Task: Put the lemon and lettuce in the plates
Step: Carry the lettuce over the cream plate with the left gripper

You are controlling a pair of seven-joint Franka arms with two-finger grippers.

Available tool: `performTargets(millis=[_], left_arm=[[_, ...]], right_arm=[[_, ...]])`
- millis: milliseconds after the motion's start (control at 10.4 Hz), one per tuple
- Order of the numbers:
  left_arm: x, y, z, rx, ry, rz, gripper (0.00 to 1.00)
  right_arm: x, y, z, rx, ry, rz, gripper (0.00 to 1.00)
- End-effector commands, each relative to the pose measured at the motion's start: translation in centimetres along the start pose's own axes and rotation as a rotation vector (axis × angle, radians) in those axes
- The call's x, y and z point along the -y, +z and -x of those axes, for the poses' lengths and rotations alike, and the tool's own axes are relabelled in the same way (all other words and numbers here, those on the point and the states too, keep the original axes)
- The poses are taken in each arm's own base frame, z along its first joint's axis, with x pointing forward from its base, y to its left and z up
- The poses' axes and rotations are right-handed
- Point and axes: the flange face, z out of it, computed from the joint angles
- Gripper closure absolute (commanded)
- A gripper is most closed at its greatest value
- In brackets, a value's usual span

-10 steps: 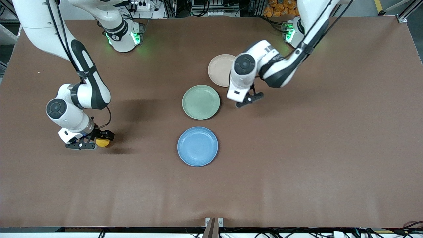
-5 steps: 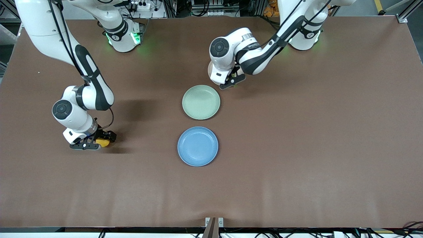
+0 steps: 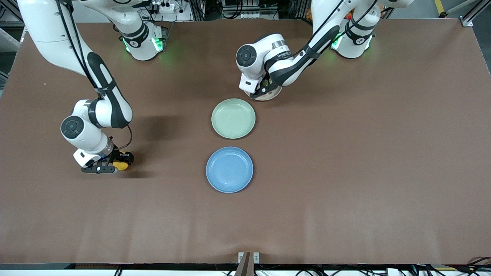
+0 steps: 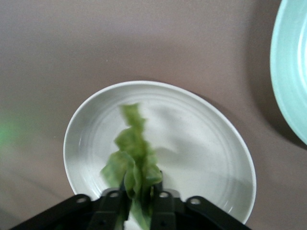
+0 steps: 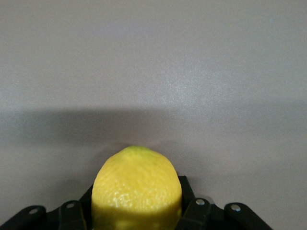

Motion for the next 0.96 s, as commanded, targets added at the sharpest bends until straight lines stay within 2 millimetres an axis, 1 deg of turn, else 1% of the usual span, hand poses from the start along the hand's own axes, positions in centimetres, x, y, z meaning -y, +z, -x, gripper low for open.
performTargets(millis=[0, 96, 193, 289, 385, 481, 578, 674, 867], left_arm=[[-0.4, -0.4, -0.1, -0.017, -0.022, 0.003, 0.0], [-0.3, -0.8, -0.3, -0.02, -0.025, 0.008, 0.0], [-0.1, -1.8, -1.0, -0.028, -0.04, 0.023, 0.0], [0.2, -3.9, -2.6, -0.045, -0.07, 0.042, 0.0], [0.5, -6.4, -5.0, -0.058, -0.109, 0.063, 0.0], [1.1, -9.0, -8.7, -0.061, -0.162, 0.095, 0.0], [1.8, -11.7, -12.5, -0.101, -0.205, 0.14, 0.0], [2.9, -13.7, -15.8, -0.143, -0.242, 0.171, 0.0], [6.1, -17.2, -22.5, -0.219, -0.316, 0.222, 0.0]], right_arm=[[0.3, -3.8, -0.8, -0.012, -0.007, -0.015, 0.7], [1.0, -6.0, -1.6, 0.016, -0.011, -0.021, 0.71], [2.8, -7.6, -2.4, 0.053, -0.025, -0.028, 0.72], [5.1, -9.0, -3.3, 0.057, -0.009, -0.04, 0.74], [7.7, -10.3, -4.0, 0.035, 0.009, -0.056, 0.74], [10.4, -11.3, -4.6, 0.014, 0.01, -0.069, 0.75], [13.4, -12.1, -4.9, -0.006, 0.012, -0.08, 0.76], [16.7, -12.0, -4.9, -0.01, 0.007, -0.089, 0.76], [24.8, -11.6, -5.9, -0.04, 0.047, -0.115, 0.76]])
